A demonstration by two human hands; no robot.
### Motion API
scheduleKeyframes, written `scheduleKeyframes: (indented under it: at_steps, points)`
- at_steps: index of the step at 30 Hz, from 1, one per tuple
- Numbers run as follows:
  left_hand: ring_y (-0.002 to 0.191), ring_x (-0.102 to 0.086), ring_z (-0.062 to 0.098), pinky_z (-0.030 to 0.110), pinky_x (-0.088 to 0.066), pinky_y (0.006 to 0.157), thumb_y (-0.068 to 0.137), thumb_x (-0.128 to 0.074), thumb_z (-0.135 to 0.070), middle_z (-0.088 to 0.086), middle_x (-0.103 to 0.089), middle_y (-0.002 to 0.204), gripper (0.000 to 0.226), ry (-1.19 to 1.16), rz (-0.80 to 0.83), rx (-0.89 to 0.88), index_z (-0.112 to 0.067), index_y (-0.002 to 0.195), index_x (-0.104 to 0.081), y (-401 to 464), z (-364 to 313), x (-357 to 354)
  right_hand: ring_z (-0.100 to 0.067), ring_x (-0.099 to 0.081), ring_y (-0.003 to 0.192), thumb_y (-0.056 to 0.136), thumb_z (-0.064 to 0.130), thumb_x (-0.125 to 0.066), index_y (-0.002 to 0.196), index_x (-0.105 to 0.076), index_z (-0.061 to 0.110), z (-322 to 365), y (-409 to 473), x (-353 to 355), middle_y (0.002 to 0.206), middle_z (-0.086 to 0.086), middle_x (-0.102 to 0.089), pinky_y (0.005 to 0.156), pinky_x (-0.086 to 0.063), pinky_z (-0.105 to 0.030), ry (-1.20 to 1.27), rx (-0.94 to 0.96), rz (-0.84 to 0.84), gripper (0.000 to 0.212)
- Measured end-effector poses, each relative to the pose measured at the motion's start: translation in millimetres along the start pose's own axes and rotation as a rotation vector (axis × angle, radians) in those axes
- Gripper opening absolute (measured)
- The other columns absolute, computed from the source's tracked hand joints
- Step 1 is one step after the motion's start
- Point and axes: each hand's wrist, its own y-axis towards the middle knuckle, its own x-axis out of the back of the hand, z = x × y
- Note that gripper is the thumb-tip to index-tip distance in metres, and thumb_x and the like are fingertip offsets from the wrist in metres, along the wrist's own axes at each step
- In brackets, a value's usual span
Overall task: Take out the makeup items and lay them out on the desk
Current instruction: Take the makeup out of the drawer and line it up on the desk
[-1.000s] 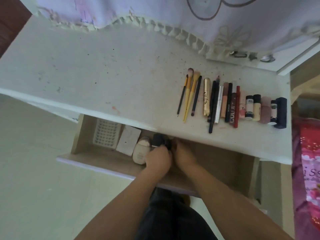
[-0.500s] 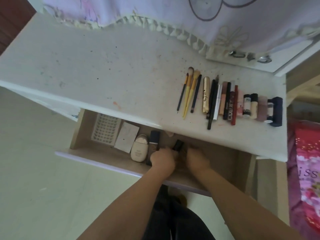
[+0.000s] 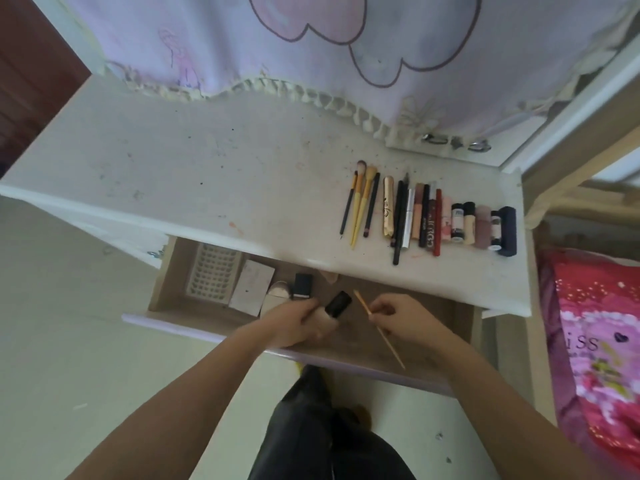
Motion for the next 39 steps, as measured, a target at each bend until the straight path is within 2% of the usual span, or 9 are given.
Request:
scheduleKeyframes:
  at_steps: [8,15,19,24,26,29,34,36,39]
  points:
    - [0.091,-0.058,-0.003,0.016,-0.043,0.070,0.084,-0.067,-0.027,-0.019,-0.058,0.100,0.032,-0.453,-0.338,-0.115,-0.036,0.107,-0.047,-36.9,-12.2,106.0,-0.010,-0.061,0.073,0.092,0.024,-0.057,0.097,-0.059,0.019,91.8,17.8,45.0,0.085,0.001,-0.064,0.055,-0.049,-0.018,0.353,0.130,-0.269,0.007]
    - [0.085,-0.055,0.005,0.015,-0.036,0.065,0.085,-0.066,-0.021,-0.016,-0.055,0.091,0.031,-0.465,-0.589,-0.187,-0.024,0.107,-0.044,59.7,-27.0,198.0,-0.016,-0.057,0.077,0.093,0.019,-0.050,0.106,-0.051,0.014,156.5,101.5,48.5,0.097,-0.004,-0.061,0.067,-0.047,-0.031,-0.046,0.028,-0.533,0.014]
    - [0.089,-0.059,0.015,0.028,-0.045,0.070,0.086,-0.064,-0.028,-0.005,-0.061,0.096,0.030,-0.417,-0.541,-0.262,-0.020,0.109,-0.047,109.5,-41.5,224.1,-0.027,-0.058,0.102,0.094,0.011,-0.043,0.126,-0.041,0.011,159.2,127.5,41.2,0.136,-0.010,-0.043,0.068,-0.048,-0.034,-0.259,-0.041,-0.590,0.032]
    - [0.091,-0.061,0.022,0.037,-0.050,0.080,0.087,-0.063,-0.028,0.004,-0.064,0.101,0.033,-0.362,-0.501,-0.338,-0.013,0.114,-0.050,149.5,-71.6,238.4,-0.023,-0.013,0.145,0.097,0.015,-0.035,0.141,-0.028,0.014,145.7,135.5,31.3,0.158,-0.008,-0.012,0.074,-0.051,-0.033,-0.566,-0.110,-0.646,0.044]
    - [0.092,-0.061,0.025,0.042,-0.050,0.085,0.087,-0.061,-0.026,0.006,-0.064,0.102,0.031,-0.398,-0.452,-0.343,-0.011,0.112,-0.051,159.5,-80.6,239.3,-0.023,-0.030,0.140,0.095,0.015,-0.042,0.141,-0.033,0.015,144.5,131.2,30.7,0.155,-0.007,-0.023,0.066,-0.051,-0.031,-0.566,-0.074,-0.726,0.046]
    - [0.094,-0.061,0.028,0.047,-0.049,0.089,0.083,-0.059,-0.032,0.008,-0.063,0.103,0.036,-0.505,-0.380,-0.329,-0.009,0.109,-0.052,167.1,-86.8,235.5,-0.024,-0.064,0.091,0.091,0.021,-0.052,0.133,-0.047,0.017,145.0,114.3,34.9,0.142,-0.005,-0.045,0.052,-0.043,-0.027,-0.489,-0.055,-0.847,0.042]
    - [0.092,-0.053,0.018,0.029,-0.045,0.080,0.090,-0.057,-0.025,0.002,-0.055,0.099,0.031,-0.563,-0.396,-0.279,-0.008,0.115,-0.048,166.5,-81.8,229.5,-0.003,-0.047,0.052,0.091,0.018,-0.052,0.097,-0.065,0.014,132.2,57.5,21.9,0.088,0.005,-0.064,0.046,-0.043,-0.016,-0.243,0.421,-0.912,0.015]
    - [0.096,-0.048,0.012,0.023,-0.043,0.082,0.088,-0.061,-0.021,-0.001,-0.049,0.106,0.040,-0.405,-0.563,-0.302,-0.011,0.123,-0.044,142.2,-69.6,222.1,0.001,-0.044,0.054,0.091,0.023,-0.047,0.095,-0.063,0.017,119.0,32.4,-3.5,0.084,0.010,-0.063,0.051,-0.041,-0.009,-0.222,0.534,-0.783,0.017]
    - [0.081,-0.053,0.003,0.014,-0.044,0.072,0.091,-0.053,-0.021,-0.011,-0.055,0.093,0.018,-0.435,-0.773,-0.371,-0.026,0.107,-0.047,67.9,-34.6,180.1,-0.008,-0.061,0.071,0.094,0.032,-0.040,0.100,-0.061,0.023,85.0,17.5,-51.3,0.090,0.008,-0.066,0.064,-0.053,-0.027,-0.285,0.326,-0.387,0.023]
